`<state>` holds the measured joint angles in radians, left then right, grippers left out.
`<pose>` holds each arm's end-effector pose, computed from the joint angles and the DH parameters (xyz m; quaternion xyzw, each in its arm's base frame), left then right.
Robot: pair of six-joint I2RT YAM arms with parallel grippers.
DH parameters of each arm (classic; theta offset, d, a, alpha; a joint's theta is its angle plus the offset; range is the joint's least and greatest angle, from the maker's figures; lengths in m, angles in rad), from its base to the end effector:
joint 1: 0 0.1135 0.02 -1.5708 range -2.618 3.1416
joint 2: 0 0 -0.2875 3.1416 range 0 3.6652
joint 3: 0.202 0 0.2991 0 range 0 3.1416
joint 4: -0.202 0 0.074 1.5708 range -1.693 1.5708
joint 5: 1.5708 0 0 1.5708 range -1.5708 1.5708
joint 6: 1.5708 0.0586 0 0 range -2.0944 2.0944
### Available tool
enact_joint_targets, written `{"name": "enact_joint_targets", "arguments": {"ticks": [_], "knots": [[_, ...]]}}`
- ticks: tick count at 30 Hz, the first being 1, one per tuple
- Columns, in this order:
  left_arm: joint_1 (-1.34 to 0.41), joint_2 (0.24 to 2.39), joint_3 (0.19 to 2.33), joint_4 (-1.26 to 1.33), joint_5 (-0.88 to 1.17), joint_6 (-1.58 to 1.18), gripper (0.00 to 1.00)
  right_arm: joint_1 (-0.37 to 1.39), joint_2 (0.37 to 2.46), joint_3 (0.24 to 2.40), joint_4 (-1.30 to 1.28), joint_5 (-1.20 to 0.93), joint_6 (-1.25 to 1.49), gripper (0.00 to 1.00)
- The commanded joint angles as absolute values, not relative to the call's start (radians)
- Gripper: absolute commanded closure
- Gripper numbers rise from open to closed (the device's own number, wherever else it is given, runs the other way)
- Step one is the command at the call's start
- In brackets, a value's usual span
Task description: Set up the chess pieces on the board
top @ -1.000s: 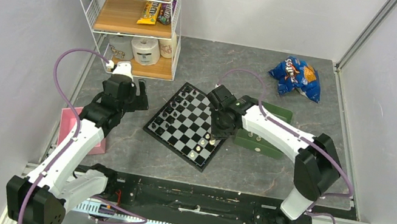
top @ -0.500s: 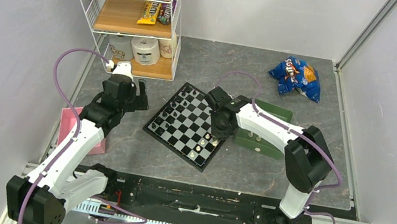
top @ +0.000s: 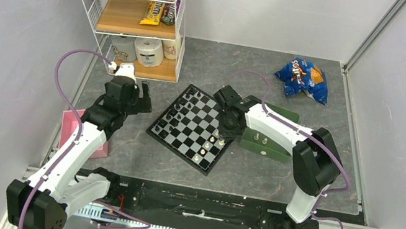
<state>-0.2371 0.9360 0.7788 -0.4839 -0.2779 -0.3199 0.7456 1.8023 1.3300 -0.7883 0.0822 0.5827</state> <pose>0.2495 -0.0437 0.2804 -0.0987 0.8819 -0.0030 0.4609 0.3079 0.2777 0.1874 -0.0740 0.9844 0.0632 0.1466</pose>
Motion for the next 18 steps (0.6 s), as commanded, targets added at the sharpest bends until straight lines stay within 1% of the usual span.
{"name": "enact_joint_targets", "arguments": {"ticks": [1, 12, 18], "knots": [[-0.233, 0.926, 0.797, -0.472, -0.276, -0.309, 0.06, 0.747, 1.812, 1.35, -0.756, 0.053, 0.576, 0.91], [-0.233, 0.928, 0.796, -0.472, -0.278, -0.31, 0.06, 0.747, 1.832, 1.345, -0.757, 0.057, 0.58, 0.91], [-0.233, 0.93, 0.796, -0.472, -0.276, -0.31, 0.06, 0.747, 1.829, 1.341, -0.764, 0.054, 0.578, 0.88]]}}
